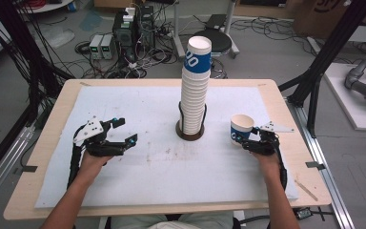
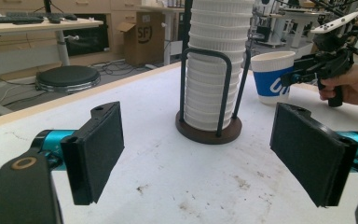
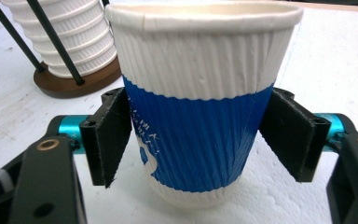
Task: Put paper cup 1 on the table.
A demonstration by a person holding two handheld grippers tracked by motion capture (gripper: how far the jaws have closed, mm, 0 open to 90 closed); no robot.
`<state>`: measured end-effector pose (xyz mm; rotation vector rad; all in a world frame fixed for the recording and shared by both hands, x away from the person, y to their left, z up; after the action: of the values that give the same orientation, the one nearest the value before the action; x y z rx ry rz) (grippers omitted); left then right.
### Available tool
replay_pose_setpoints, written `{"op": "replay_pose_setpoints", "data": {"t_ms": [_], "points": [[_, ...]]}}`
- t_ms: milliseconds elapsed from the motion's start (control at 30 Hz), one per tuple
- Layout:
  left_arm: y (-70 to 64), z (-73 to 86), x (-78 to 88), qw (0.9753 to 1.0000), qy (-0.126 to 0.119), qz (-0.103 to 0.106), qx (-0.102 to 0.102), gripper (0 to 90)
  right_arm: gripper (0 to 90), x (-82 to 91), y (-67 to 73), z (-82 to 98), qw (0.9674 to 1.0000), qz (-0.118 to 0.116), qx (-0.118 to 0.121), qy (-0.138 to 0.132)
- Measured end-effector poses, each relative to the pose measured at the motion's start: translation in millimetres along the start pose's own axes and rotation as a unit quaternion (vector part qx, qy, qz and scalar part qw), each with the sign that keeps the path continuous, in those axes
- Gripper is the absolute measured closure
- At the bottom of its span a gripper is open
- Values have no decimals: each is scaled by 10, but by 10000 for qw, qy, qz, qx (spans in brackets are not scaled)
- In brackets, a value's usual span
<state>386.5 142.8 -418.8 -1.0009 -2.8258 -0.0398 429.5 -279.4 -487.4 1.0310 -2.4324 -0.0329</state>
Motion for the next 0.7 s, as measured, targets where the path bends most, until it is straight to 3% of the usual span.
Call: {"op": "replay_pose_setpoints", "data": {"t_ms": [333,700], "points": [[0,1,3,10000,4,-1,10,173,221,33,32,52,9997,45,163,178],[2,5,8,10000,4,7,31,173,195,104,59,100,9996,41,128,262]]}}
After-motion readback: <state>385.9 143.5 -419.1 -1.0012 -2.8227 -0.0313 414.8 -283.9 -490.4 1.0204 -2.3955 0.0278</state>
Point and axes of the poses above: each handheld gripper's, and its own axes: x roughly backward along the jaws, z roughly out of its underside, y roughly to its left, the point moved 9 cm from there along -x, roughly forward along the jaws, and after that the axes turned 12 degrees about -z, right-handed, at the moved point
